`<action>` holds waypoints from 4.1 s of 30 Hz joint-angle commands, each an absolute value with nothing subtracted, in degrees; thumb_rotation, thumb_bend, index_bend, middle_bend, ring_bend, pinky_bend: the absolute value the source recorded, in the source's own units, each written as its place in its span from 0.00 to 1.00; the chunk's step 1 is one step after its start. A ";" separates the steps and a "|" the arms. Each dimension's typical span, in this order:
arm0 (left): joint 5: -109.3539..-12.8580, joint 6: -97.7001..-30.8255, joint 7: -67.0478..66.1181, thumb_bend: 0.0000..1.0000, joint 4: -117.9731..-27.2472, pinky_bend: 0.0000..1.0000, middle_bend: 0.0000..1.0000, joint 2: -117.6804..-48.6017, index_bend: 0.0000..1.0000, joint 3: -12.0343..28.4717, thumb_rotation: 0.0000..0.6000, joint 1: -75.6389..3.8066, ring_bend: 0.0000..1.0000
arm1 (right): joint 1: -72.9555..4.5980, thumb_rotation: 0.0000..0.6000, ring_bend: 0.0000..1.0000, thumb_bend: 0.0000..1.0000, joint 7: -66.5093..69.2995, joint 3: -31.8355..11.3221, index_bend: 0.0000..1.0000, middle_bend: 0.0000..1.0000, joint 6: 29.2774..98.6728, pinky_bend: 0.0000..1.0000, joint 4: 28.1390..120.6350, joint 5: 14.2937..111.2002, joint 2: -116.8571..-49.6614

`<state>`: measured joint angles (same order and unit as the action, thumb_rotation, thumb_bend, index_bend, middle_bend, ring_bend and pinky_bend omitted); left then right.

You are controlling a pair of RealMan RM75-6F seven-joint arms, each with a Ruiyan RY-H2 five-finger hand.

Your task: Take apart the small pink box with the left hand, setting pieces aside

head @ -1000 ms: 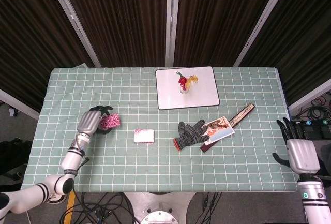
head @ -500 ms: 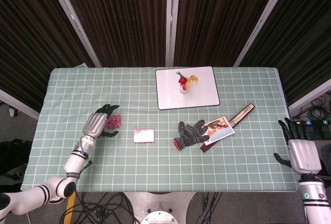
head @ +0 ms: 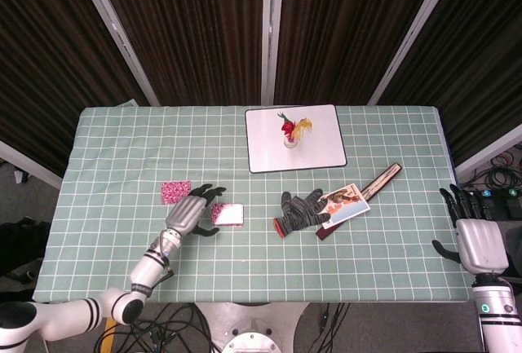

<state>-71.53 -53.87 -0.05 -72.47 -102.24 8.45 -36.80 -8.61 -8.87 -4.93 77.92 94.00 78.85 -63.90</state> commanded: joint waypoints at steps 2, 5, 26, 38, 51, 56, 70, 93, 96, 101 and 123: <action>-71.07 -54.16 -1.43 0.19 -70.90 0.15 0.22 -104.97 0.11 8.67 1.00 -37.38 0.05 | -8.61 1.00 0.00 0.10 -8.61 -4.83 0.00 0.00 77.78 0.00 93.65 78.87 -64.17; -70.62 -54.44 -2.43 0.19 -70.35 0.15 0.23 -106.04 0.11 8.94 1.00 -37.49 0.05 | -8.62 1.00 0.00 0.10 -8.34 -4.72 0.00 0.00 77.69 0.00 93.34 79.00 -64.35; -67.99 -53.15 -3.89 0.20 -67.35 0.15 0.27 -108.20 0.14 10.19 1.00 -37.85 0.06 | -8.39 1.00 0.00 0.10 -6.93 -4.87 0.00 0.00 77.46 0.00 92.36 78.31 -64.25; -67.94 -53.44 -4.37 0.24 -66.16 0.15 0.31 -109.07 0.17 10.71 1.00 -38.12 0.08 | -8.39 1.00 0.00 0.10 -6.49 -4.86 0.00 0.00 77.21 0.00 91.91 78.20 -64.32; -68.09 -52.83 -3.77 0.24 -65.33 0.15 0.32 -109.41 0.18 10.96 1.00 -38.43 0.08 | -8.28 1.00 0.00 0.10 -6.23 -4.91 0.00 0.00 76.98 0.00 91.81 77.76 -64.13; -68.10 -53.07 -3.86 0.26 -64.88 0.15 0.35 -109.63 0.20 11.09 1.00 -38.44 0.09 | -8.24 1.00 0.00 0.10 -6.11 -5.00 0.00 0.00 77.03 0.00 91.83 77.64 -64.04; -68.59 -53.54 -3.19 0.28 -65.11 0.16 0.41 -109.29 0.23 11.10 1.00 -38.17 0.13 | -8.19 1.00 0.00 0.10 -6.15 -5.00 0.00 0.00 76.90 0.00 91.84 77.43 -64.04; -70.31 -59.45 -1.14 0.30 -74.99 0.16 0.44 -99.46 0.23 8.10 1.00 -31.70 0.16 | -8.42 1.00 0.00 0.10 -8.03 -4.95 0.00 0.00 77.05 0.00 93.40 77.72 -64.05; -70.84 -62.03 -1.84 0.30 -78.20 0.16 0.45 -96.25 0.23 6.25 1.00 -28.98 0.16 | -8.59 1.00 0.00 0.10 -8.36 -4.81 0.00 0.00 76.78 0.00 93.38 77.85 -64.38; -71.33 -65.05 -2.07 0.30 -81.34 0.16 0.45 -92.81 0.23 4.29 1.00 -25.64 0.16 | -8.74 1.00 0.00 0.10 -8.78 -4.71 0.00 0.00 76.77 0.00 93.53 78.12 -64.65; -76.89 -66.06 2.98 0.23 -79.50 0.13 0.19 -92.03 0.13 0.06 1.00 -21.21 0.09 | -8.41 1.00 0.00 0.10 -9.78 -4.59 0.00 0.00 77.41 0.00 94.65 77.97 -64.36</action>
